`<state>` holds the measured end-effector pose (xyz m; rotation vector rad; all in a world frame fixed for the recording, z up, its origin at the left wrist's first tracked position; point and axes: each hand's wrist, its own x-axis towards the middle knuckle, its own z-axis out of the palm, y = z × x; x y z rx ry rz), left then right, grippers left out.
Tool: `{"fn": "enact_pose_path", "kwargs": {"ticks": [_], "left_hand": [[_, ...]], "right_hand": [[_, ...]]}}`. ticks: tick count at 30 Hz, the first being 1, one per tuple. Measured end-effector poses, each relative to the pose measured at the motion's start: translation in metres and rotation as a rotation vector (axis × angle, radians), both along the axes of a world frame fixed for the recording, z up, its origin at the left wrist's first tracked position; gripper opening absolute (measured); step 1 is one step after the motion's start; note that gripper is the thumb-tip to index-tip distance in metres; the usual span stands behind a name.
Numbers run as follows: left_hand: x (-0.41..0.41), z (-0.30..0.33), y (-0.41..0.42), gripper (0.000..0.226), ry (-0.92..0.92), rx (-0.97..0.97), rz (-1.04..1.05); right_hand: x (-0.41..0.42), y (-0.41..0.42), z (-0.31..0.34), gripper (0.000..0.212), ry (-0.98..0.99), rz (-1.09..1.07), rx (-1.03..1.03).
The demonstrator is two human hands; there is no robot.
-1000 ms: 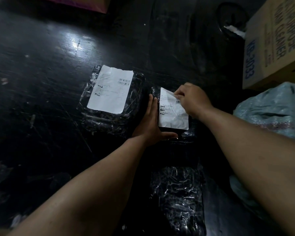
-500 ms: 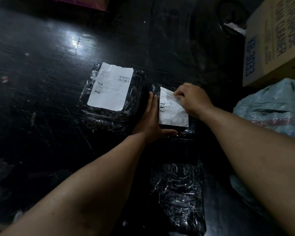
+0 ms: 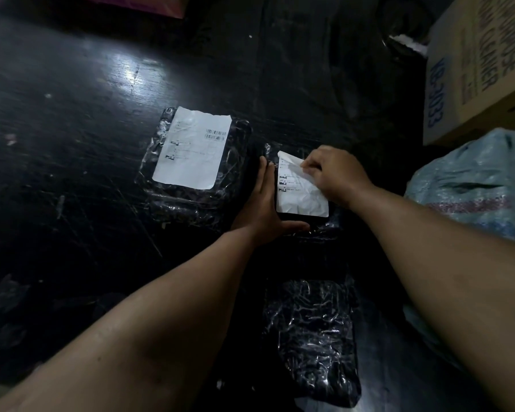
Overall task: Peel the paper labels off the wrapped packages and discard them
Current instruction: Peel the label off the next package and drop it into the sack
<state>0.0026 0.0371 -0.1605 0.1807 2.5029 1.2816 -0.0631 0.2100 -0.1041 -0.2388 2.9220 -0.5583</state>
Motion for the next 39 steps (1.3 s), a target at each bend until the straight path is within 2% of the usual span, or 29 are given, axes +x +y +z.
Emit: {"fn": "enact_pose_path", "kwargs": {"ticks": [6,33,37,39], "left_hand": [[0.0,-0.003,0.0,0.142,0.046,-0.012,-0.008],[0.001,0.001,0.0,0.143,-0.011,0.031,0.019],[0.001,0.001,0.001,0.144,-0.011,0.02,0.014],[0.0,0.0,0.001,0.145,-0.011,0.004,0.016]], "right_hand": [[0.006,-0.001,0.001,0.014,-0.006,0.013,0.003],[0.022,0.009,0.013,0.013,-0.09,0.134,-0.012],[0.018,0.008,0.025,0.015,0.0,0.037,-0.055],[0.013,0.006,0.029,0.023,0.044,-0.023,-0.03]]}}
